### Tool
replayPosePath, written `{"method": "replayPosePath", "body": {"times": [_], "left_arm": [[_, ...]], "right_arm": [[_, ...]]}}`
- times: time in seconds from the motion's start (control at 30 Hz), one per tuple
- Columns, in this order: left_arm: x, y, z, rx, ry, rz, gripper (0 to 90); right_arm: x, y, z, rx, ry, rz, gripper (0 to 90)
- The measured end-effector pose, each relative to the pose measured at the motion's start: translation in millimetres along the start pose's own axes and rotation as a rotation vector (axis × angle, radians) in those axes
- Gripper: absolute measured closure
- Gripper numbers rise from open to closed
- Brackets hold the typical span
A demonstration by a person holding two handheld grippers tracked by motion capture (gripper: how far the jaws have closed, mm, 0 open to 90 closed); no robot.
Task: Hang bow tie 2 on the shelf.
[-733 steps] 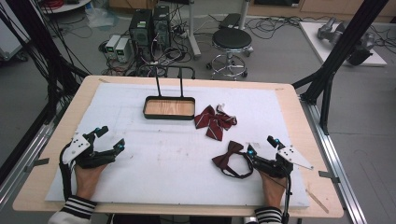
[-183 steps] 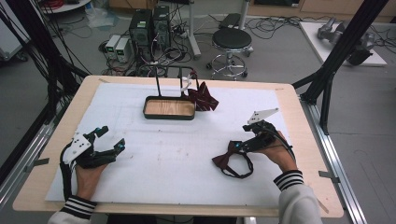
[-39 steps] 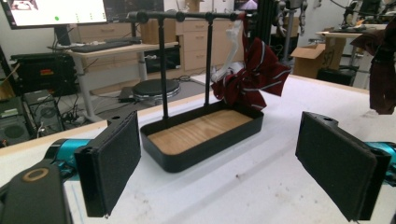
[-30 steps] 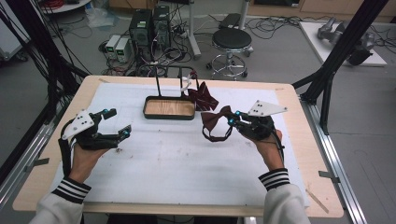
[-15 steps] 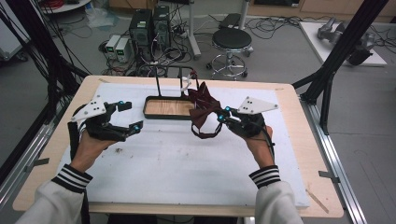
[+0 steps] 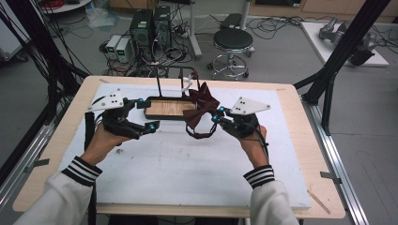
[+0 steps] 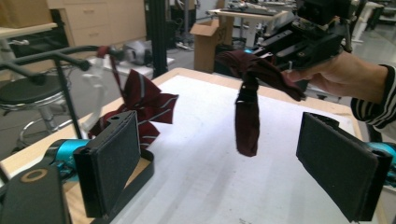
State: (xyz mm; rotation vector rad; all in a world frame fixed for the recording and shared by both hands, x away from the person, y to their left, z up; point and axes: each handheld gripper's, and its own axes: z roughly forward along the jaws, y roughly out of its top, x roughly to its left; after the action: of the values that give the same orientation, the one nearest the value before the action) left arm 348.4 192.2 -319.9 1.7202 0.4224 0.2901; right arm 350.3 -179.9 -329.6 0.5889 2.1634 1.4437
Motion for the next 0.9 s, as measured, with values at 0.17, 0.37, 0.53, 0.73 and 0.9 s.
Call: {"method": "replayPosePath", "body": {"times": [0.17,0.37,0.53,0.73,0.9], "left_arm": [[-3.6,1.9,12.2,0.007,-0.041,-0.009,13.8],[-5.4,0.8,24.5,0.026,-0.072,-0.009,13.7],[-7.6,-0.2,35.8,0.035,-0.115,-0.008,13.6],[-9.5,2.7,49.2,0.052,-0.132,-0.008,13.6],[-11.1,4.1,56.5,0.076,-0.142,0.000,13.7]], "right_arm": [[2.2,1.1,3.5,0.000,0.000,-0.013,83.3],[5.6,2.5,9.6,0.001,-0.001,-0.027,83.3],[8.3,3.0,13.9,0.010,0.000,-0.036,83.3],[10.0,4.1,19.1,0.015,0.004,-0.054,83.3],[12.3,5.0,22.8,0.019,0.010,-0.064,83.2]]}}
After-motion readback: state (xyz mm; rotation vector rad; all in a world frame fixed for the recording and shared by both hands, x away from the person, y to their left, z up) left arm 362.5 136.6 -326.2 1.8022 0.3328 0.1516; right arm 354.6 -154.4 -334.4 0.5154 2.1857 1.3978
